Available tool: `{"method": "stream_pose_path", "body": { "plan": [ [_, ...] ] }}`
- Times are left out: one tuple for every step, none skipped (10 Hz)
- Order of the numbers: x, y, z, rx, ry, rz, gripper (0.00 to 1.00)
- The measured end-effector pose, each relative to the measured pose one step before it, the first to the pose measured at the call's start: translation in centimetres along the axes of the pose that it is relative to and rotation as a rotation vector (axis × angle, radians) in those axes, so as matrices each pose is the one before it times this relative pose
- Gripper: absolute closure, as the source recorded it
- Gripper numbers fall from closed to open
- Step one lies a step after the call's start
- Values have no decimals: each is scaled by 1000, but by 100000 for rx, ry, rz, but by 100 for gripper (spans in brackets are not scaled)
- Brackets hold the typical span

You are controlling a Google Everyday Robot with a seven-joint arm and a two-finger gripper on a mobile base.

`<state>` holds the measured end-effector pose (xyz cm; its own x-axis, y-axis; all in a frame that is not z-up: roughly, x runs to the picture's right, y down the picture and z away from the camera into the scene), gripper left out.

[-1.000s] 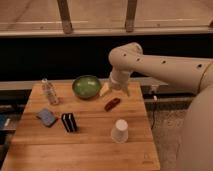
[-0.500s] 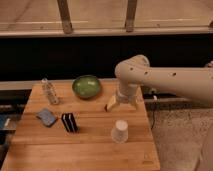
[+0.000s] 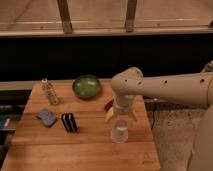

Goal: Place the ceramic cup over the eraser

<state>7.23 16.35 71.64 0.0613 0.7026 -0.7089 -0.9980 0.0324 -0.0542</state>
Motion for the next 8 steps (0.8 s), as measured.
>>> {"method": "stream_pose_path", "body": {
  "plan": [
    [114, 236, 53, 110, -111, -48, 20],
    [-5, -153, 24, 182, -7, 149, 20],
    [0, -117, -13, 76, -5, 217, 20],
    [-18, 74, 4, 50, 48, -168, 20],
    [-11, 57, 22, -53, 133, -25, 20],
    [125, -152, 120, -505, 532, 980, 20],
    [400, -876, 124, -1334, 597, 2308, 20],
    [326, -879, 57, -1349, 371, 1484, 20]
  ]
}}
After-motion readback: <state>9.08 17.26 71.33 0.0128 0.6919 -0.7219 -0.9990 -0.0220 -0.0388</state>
